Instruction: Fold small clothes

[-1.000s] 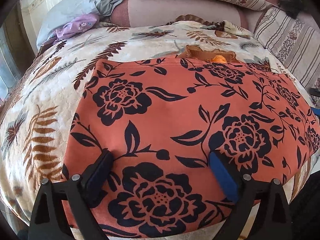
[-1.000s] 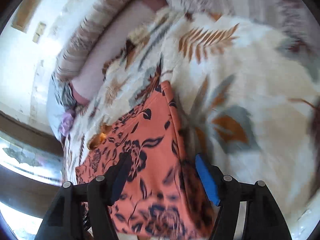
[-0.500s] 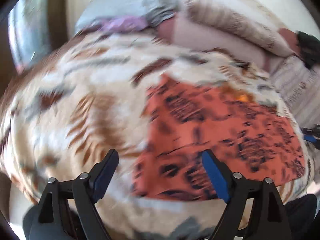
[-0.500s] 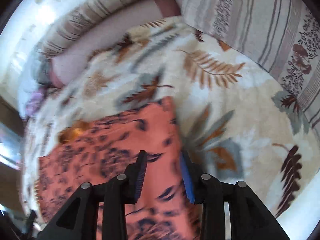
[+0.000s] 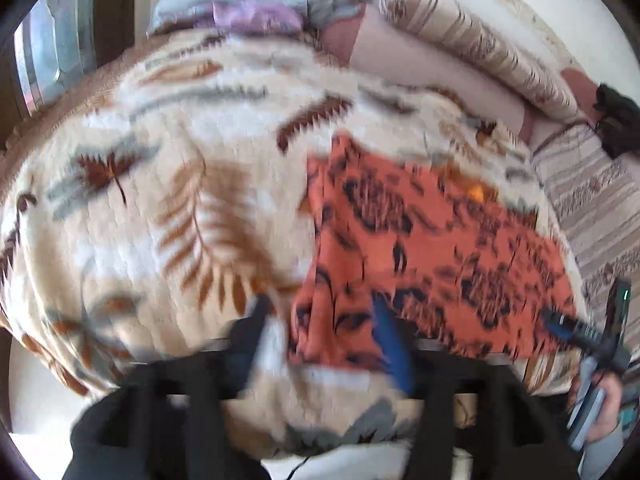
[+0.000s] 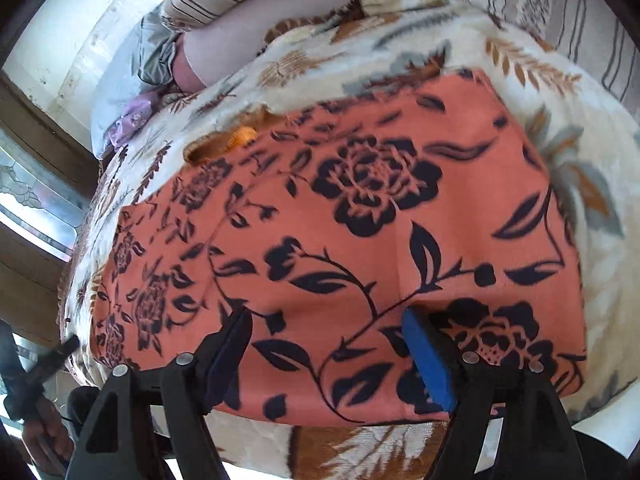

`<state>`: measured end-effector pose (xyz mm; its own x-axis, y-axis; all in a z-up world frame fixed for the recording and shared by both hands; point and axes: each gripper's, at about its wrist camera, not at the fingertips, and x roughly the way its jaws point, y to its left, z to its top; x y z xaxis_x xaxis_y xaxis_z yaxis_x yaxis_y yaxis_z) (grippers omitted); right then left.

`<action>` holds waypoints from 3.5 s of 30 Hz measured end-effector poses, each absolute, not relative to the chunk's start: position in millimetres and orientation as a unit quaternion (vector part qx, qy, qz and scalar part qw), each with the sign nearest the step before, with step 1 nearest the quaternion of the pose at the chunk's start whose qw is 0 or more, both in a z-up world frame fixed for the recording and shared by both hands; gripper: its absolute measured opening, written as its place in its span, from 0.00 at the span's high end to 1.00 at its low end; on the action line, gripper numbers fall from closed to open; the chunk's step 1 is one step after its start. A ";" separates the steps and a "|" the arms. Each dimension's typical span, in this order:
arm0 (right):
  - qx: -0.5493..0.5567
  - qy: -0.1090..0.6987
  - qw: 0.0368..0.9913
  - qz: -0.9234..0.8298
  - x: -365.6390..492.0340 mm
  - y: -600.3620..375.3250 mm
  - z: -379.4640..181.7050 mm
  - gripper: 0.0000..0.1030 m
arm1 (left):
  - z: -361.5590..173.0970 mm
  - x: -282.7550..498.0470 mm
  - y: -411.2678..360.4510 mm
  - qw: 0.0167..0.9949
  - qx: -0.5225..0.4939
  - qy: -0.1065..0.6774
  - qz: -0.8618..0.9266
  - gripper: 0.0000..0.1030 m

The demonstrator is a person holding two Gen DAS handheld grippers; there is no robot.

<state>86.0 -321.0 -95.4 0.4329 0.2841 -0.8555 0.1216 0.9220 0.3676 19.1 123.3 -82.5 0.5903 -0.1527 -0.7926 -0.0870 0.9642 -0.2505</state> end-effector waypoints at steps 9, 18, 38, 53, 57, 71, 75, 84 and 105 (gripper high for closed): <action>0.215 0.482 0.845 0.090 67.2 -331.3 -95.5 0.18 | -106.2 173.8 90.7 0.878 -0.061 0.474 -0.041 0.30; 0.236 0.473 0.842 0.106 66.4 -338.4 -97.5 0.18 | -96.4 170.3 98.6 0.883 -0.070 0.464 -0.010 0.98; 0.308 0.442 0.839 0.073 31.6 -348.9 -49.0 0.16 | -113.0 69.1 97.4 0.869 -0.125 0.473 -0.069 0.51; 0.399 0.454 0.797 -0.008 33.2 -405.2 -83.2 0.15 | -139.0 37.5 67.7 0.857 0.004 0.515 -0.028 0.49; 0.464 0.444 0.766 -0.024 27.7 -433.9 -87.4 0.15 | -108.0 33.6 67.5 0.877 -0.003 0.479 -0.036 0.49; 0.496 0.483 0.722 0.016 162.9 -459.5 -84.6 0.13 | -143.3 76.7 31.9 0.861 0.020 0.504 -0.063 0.24; 0.459 0.467 0.754 0.056 198.2 -447.8 -69.0 0.12 | -143.6 78.6 30.0 0.862 0.025 0.503 -0.060 0.20; 0.460 0.489 0.741 0.002 184.2 -441.8 -71.4 0.11 | -142.2 74.9 32.5 0.863 0.024 0.500 -0.060 0.19; 0.410 0.533 0.740 0.023 50.1 -385.1 -113.5 0.11 | -150.0 11.4 76.4 0.838 -0.056 0.542 -0.007 0.26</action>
